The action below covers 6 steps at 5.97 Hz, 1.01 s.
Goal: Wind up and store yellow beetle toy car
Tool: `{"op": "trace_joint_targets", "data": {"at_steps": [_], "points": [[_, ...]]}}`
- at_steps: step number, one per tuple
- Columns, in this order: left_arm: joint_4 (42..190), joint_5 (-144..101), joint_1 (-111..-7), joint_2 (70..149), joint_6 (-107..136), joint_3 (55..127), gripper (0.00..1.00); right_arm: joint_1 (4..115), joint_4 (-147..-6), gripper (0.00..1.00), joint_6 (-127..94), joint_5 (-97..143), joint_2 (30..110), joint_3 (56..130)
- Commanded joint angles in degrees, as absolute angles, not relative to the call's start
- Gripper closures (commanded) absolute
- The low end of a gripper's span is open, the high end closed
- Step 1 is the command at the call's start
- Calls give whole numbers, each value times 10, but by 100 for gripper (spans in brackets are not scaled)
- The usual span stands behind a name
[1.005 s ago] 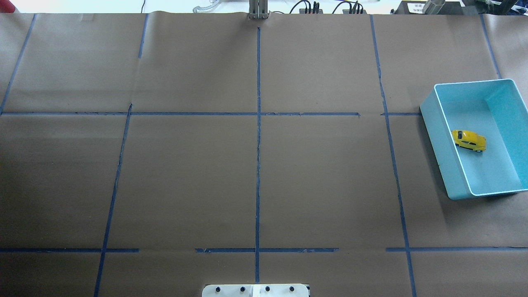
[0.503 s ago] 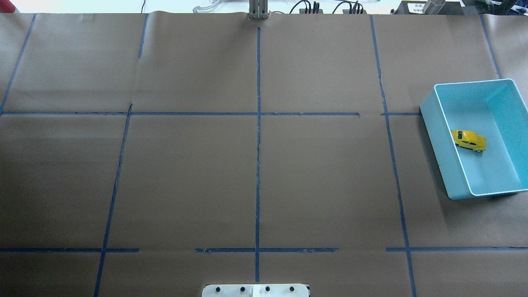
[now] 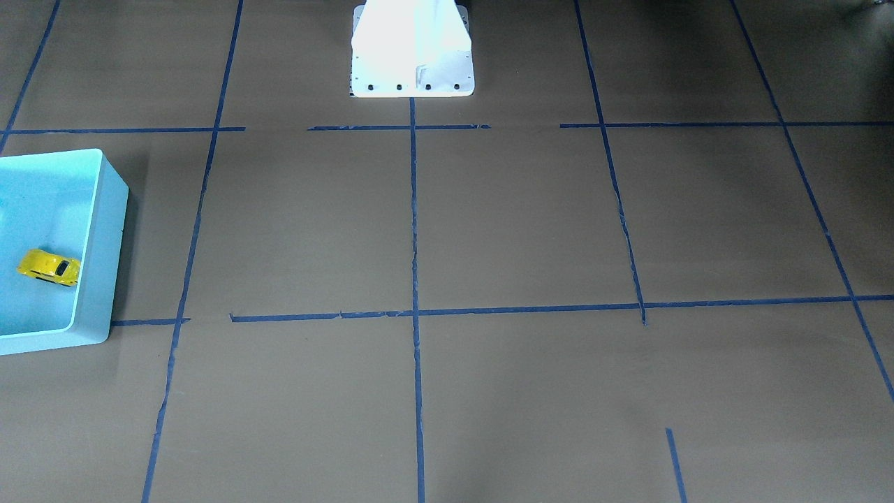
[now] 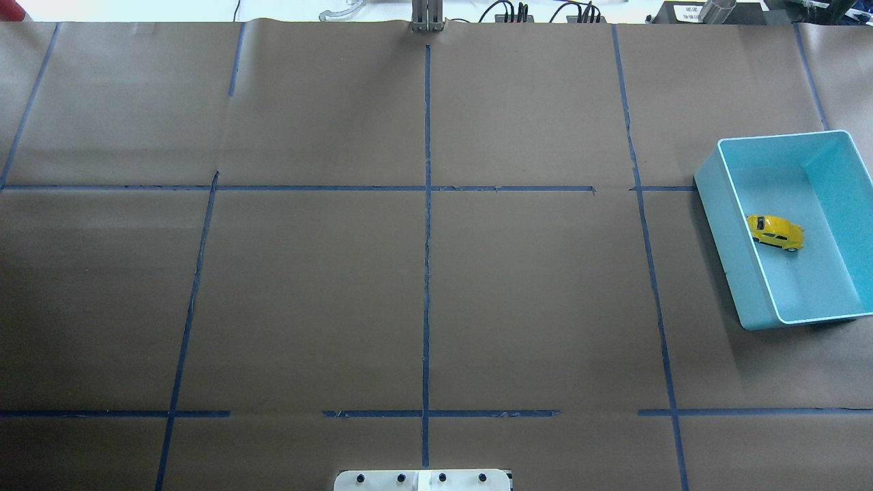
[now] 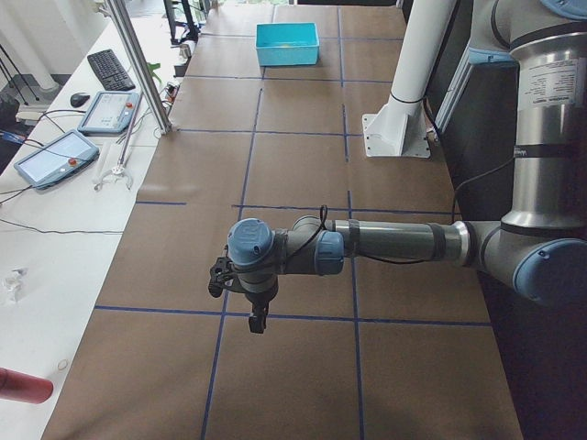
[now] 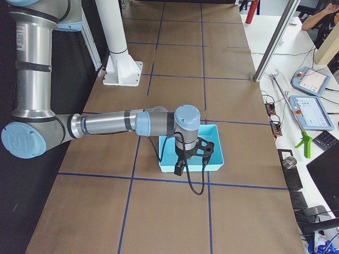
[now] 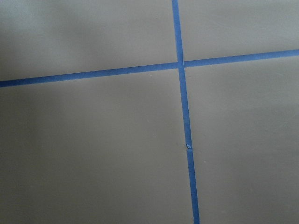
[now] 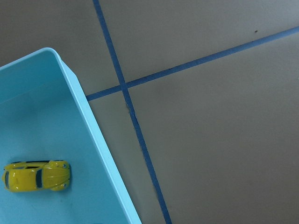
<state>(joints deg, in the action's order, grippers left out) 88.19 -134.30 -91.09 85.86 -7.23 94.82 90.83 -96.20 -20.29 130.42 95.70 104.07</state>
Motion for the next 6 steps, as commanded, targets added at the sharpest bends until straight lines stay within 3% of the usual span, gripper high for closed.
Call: {"op": "trace_joint_targets", "data": {"at_steps": [1, 6], "points": [[880, -1343, -911, 856, -71, 943, 0, 910, -954, 0, -156, 1294, 964, 1032], [880, -1339, -911, 857, -72, 940, 0, 948, -955, 0, -66, 1309, 993, 1036]]}}
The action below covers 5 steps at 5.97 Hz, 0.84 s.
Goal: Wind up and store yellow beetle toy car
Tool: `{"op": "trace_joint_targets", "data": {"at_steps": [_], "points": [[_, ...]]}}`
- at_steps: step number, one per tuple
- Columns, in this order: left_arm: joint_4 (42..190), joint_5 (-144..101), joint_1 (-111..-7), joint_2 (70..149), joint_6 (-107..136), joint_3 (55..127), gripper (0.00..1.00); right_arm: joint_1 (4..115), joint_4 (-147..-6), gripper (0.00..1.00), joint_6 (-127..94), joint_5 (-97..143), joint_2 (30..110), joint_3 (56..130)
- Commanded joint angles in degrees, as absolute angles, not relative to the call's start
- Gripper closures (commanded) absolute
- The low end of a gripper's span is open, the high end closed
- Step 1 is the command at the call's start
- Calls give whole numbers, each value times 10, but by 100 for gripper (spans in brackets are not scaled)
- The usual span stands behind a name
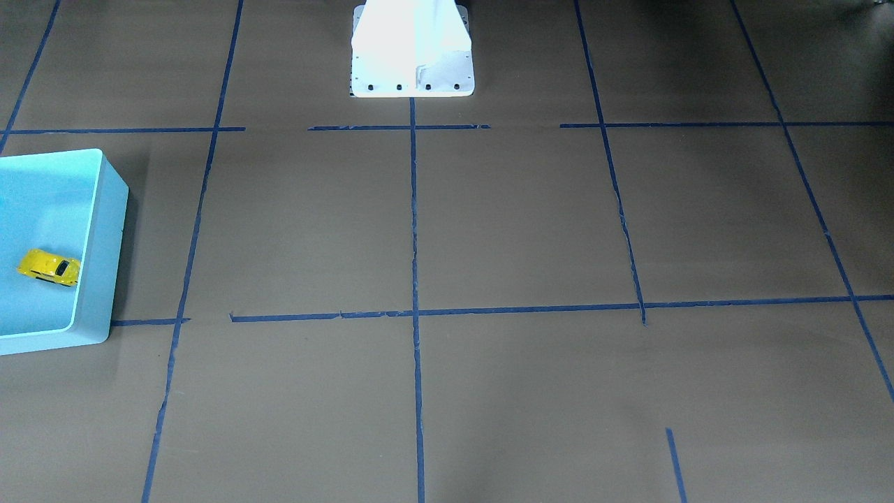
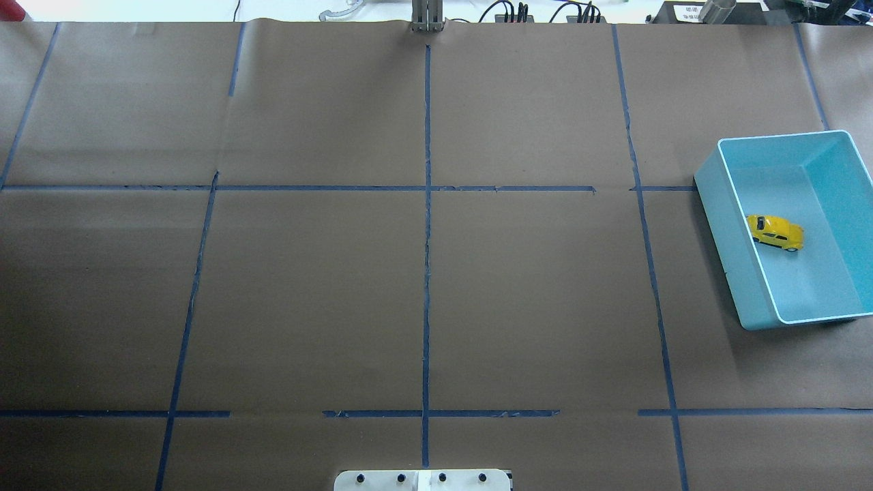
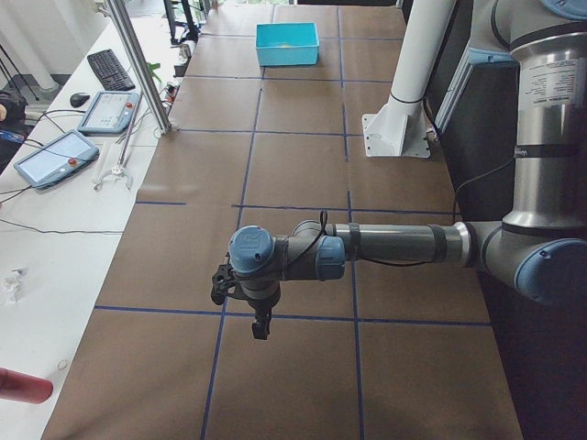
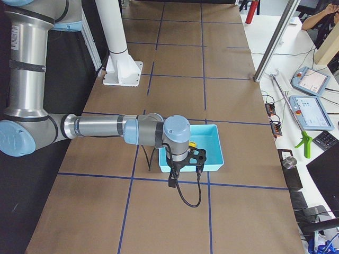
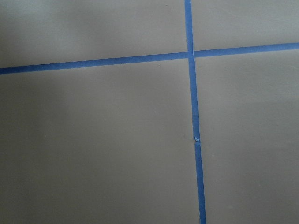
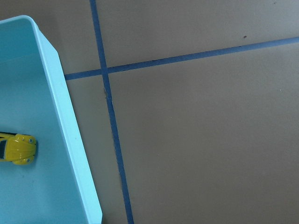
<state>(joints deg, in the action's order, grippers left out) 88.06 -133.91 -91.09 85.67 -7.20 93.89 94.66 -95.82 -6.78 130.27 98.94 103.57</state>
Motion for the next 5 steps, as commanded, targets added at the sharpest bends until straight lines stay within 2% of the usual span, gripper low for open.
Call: {"op": "trace_joint_targets", "data": {"at_steps": [1, 5], "points": [[878, -1342, -912, 856, -72, 940, 0, 949, -955, 0, -63, 1323, 995, 1034], [876, -1344, -913, 849, -71, 950, 0, 948, -954, 0, -60, 1325, 991, 1031]]}}
